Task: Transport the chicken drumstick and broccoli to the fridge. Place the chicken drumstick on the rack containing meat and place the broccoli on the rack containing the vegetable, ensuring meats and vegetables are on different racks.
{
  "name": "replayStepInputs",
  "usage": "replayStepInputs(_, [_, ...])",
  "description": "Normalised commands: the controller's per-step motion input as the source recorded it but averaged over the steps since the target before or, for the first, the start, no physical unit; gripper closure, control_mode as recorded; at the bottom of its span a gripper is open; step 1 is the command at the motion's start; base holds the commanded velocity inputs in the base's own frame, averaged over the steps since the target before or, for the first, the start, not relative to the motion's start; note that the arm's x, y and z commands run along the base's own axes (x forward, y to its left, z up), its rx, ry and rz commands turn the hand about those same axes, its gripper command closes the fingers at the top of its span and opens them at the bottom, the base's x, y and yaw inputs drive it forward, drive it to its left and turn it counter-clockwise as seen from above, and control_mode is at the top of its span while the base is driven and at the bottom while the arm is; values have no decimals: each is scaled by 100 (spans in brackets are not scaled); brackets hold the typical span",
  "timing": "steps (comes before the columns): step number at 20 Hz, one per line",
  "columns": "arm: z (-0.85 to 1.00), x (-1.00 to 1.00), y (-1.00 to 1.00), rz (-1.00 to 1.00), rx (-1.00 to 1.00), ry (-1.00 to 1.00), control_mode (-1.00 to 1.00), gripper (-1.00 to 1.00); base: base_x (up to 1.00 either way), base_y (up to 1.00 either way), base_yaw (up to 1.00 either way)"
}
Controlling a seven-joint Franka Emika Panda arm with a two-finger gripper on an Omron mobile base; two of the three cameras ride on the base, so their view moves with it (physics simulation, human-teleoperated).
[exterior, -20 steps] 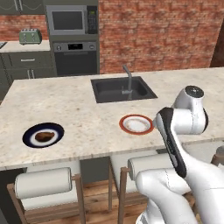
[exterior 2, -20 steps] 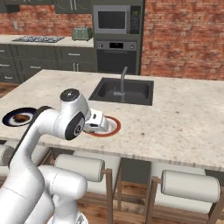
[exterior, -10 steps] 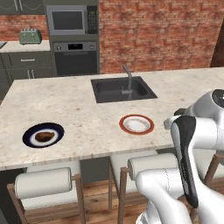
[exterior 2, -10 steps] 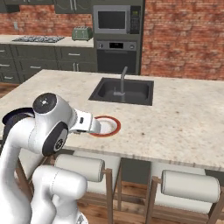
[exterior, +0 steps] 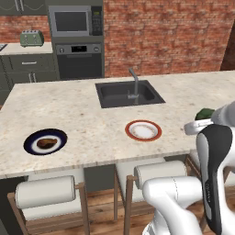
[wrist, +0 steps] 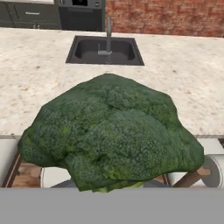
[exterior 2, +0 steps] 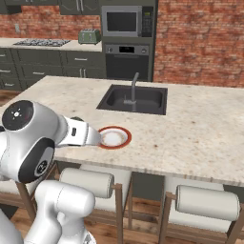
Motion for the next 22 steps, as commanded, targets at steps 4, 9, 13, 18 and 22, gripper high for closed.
replayStepInputs(4, [42, -33, 5, -5, 0, 0, -100, 100, 0, 0, 0])
replayStepInputs(9, [45, -27, 6, -3, 0, 0, -100, 100, 0, 0, 0])
replayStepInputs(13, [13, -22, 1, 0, 0, 0, 100, 100, -40, 0, 0])
replayStepInputs(18, [0, 0, 0, 0, 0, 0, 100, 100, -100, 3, -2])
replayStepInputs(22, [0, 0, 0, 0, 0, 0, 100, 100, -100, 75, 8])
